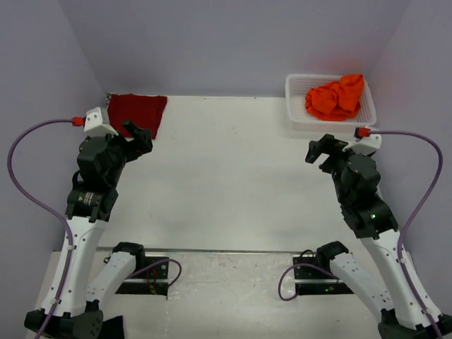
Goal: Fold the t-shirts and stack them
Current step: Grab crumpled tshirt from bin with the right arm
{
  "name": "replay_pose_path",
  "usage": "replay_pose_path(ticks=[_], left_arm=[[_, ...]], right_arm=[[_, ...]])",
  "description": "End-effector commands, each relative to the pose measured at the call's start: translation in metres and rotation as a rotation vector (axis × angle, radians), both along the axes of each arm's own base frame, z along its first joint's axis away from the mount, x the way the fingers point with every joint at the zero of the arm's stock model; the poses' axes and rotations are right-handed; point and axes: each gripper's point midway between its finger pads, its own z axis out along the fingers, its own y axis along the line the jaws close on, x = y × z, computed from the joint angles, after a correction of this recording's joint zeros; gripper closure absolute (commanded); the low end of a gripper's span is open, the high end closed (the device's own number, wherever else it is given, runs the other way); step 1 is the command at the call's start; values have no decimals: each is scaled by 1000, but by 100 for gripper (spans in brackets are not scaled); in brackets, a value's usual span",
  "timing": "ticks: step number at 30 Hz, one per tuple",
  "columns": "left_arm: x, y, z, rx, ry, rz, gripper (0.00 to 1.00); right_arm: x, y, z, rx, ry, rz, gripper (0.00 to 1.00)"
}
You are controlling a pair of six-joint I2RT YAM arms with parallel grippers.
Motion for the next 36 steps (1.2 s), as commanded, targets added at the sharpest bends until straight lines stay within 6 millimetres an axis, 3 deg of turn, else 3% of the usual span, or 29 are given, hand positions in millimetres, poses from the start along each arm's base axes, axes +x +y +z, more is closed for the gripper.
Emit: replay_pose_path(ticks=[1,4,5,6,7,8,9,10,11,12,13,14,16,20,22,23,24,25,28,30,32,33,36], left_arm=[[2,-6,-9,-9,16,-27,11],[5,-7,-20,-10,50,-30,8],[6,-9,-22,-15,57,-38,7],[6,-10,-24,-19,62,-43,6],[5,-12,-28,-33,71,-48,6],[4,-16,-28,-43,67,-69,6],[3,-18,-30,-48,67,-80,6],[2,-20,-33,-56,71,-89,6],[1,-22,-31,-60,61,-100,6],[0,-22,-33,-58,61,-101,6],[0,-21,-36,-48,65,-100,6],[0,-19,-36,-44,60,-90,6],[0,-17,-39,-34,63,-79,6],[0,-18,-40,-39,61,-86,6],[0,-21,-42,-45,63,-100,6],[-1,-23,-42,-48,61,-107,6],[-2,-23,-45,-46,65,-108,6],[-2,-22,-48,-45,72,-106,7],[-2,-24,-56,-50,94,-110,7],[-2,-25,-60,-53,106,-110,7],[-2,-24,-58,-46,99,-111,7],[-3,-24,-58,-43,100,-113,7],[-2,-24,-55,-30,101,-116,7]], right_arm=[[20,-21,10,-61,25,-146,1],[46,-20,15,-128,-5,-170,1],[58,-21,28,-144,-43,-176,1],[68,-31,29,-142,-34,-215,1],[94,-28,10,-153,38,-203,1],[107,-29,20,-129,40,-213,1],[121,-35,16,-137,63,-231,1],[146,-35,-10,-172,142,-239,1],[160,-38,1,-178,129,-260,1],[173,-42,-2,-184,137,-277,1],[193,-44,-26,-201,191,-275,1],[209,-37,-17,-165,166,-232,2],[233,-47,-26,-149,166,-242,2],[303,-66,-47,-216,155,-255,5],[323,-79,-50,-285,159,-286,3],[336,-85,-32,-296,119,-308,4],[350,-93,-53,-313,152,-304,5],[365,-100,-56,-337,153,-310,5],[384,-110,-49,-379,133,-318,6],[395,-116,-72,-416,163,-308,7],[398,-146,-84,-432,177,-351,7],[402,-149,-102,-431,201,-333,8],[408,-161,-118,-441,236,-318,9]])
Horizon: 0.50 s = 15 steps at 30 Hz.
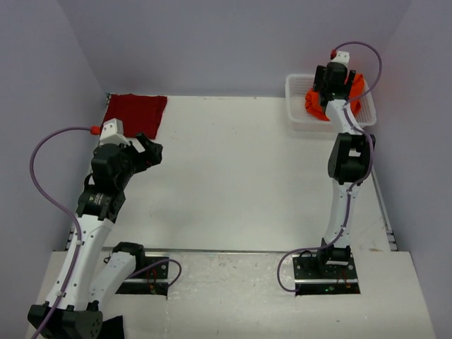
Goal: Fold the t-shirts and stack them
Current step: Grab crumpled tshirt from bin with the right arm
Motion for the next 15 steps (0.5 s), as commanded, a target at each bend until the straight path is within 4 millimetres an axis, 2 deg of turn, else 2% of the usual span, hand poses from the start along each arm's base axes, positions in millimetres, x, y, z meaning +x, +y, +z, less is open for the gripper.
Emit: replay_pose_path(ticks=[1,4,7,10,11,12,13,14,15], left_arm=[[0,-5,11,4,-27,-28,7],[0,-4,16,7,-25,-26,7],[-3,-2,23,11,-25,-19,7],[-6,1,27,16,-29,-5,7],[-7,2,30,18,-32,-2,7],[-7,2,30,21,-31,-1,7],[-7,2,31,21,-32,-3,7],[-7,2,32,23,-36,-2,7],[-7,3,32,25,-33,-1,7]], right_arm=[[10,-25,-6,-54,19,5,9],[8,-33,-20,-96,61,-4,9],[10,-35,-19,-119,65,23,9],[15,-38,-16,-113,63,27,16],[17,-39,-21,-108,67,25,18],[18,-39,-23,-106,67,31,27],[20,-39,-19,-104,60,33,31],[21,-39,-23,-105,67,32,35],[22,-38,-23,-102,65,36,45]])
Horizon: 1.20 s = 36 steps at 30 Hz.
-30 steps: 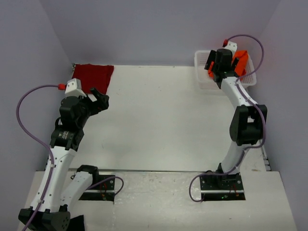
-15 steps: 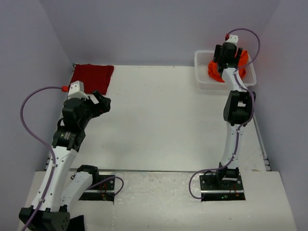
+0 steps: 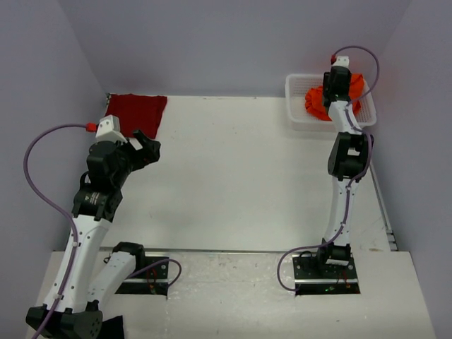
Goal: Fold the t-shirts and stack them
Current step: Grab crumpled tshirt from bin with the right arm
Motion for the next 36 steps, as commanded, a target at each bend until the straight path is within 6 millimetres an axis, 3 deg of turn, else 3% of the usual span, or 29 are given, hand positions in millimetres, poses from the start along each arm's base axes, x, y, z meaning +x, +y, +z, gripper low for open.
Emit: replay_pose_path(ticks=[1,3,4,7,10,15,21,29,30,32,33,35,36], left_arm=[[-5,1,15,20,-26,-9,7],[-5,0,14,20,-24,-10,7],[-5,0,12,20,-21,-10,7],[-6,0,10,21,-16,-10,7],[-7,1,10,22,-20,-9,7],[-9,4,11,32,-24,2,7],[-12,4,3,23,-11,9,7],[-15,2,-4,4,-1,6,7],[-15,1,-5,-1,3,-2,7],[-16,0,-7,-8,7,-4,7],[-17,0,-6,-12,-5,-6,7],[-18,0,-7,-8,-9,-4,7],[-18,1,-8,-6,-9,-3,7]], right_arm=[[11,3,29,-8,-60,26,51],[12,2,29,-5,-66,27,60],[13,2,31,-4,-73,24,77],[16,5,38,27,-96,38,95],[19,6,41,65,-118,41,100],[23,10,51,98,-159,48,100],[19,12,101,88,-280,58,100],[-3,41,240,45,-528,112,100],[-14,52,273,33,-580,132,100],[-27,61,306,8,-628,146,100],[-44,74,341,-15,-680,171,100],[-63,84,377,-30,-735,200,100],[-83,106,412,-20,-794,244,100]])
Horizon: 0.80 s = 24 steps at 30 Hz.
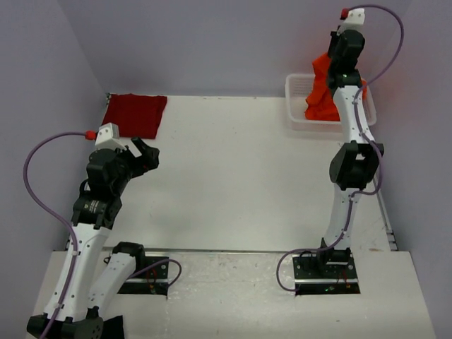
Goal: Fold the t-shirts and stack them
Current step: Grab crumpled tshirt from bin with the right arm, then move the tshirt to the center of the board
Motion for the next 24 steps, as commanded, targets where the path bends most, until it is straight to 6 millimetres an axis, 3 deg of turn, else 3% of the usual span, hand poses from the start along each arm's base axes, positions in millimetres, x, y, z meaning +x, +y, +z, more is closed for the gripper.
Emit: replay_pose_path(ticks=[1,3,4,6,7,9,10,12,14,15,17,18,21,24], left_arm=[[-2,-4,1,-7,-18,-19,7],[-2,-6,1,-1,-23,-38,7],[-2,-7,-1,4,-19,-43,7],[0,-8,-5,24,-9,-60,7],[0,-7,-9,32,-1,-60,7],[0,-7,-12,35,5,-63,7],[-1,-8,-11,35,2,-64,7],[-4,-7,-6,29,-19,-63,7],[-8,-6,0,28,-36,-60,7],[-9,-5,4,29,-45,-54,7],[-15,-2,7,28,-46,-41,7],[-16,0,12,28,-55,-26,7],[-24,2,17,14,-60,-15,7],[-33,1,27,-9,-92,-17,7]], right_arm=[[-86,50,208,-48,-409,112,100],[-116,76,248,-52,-480,179,100],[-143,85,276,-58,-534,205,100],[-175,118,304,-78,-575,297,100],[-209,123,330,-81,-630,314,100],[-240,153,344,-91,-660,409,100],[-276,155,365,-89,-714,430,100],[-304,180,372,-93,-731,507,100],[-341,186,388,-72,-770,551,100],[-357,200,389,-56,-763,613,100],[-391,203,399,-21,-790,666,100],[-402,216,394,2,-769,729,100],[-439,229,386,73,-724,851,100],[-466,244,360,165,-619,1010,100]])
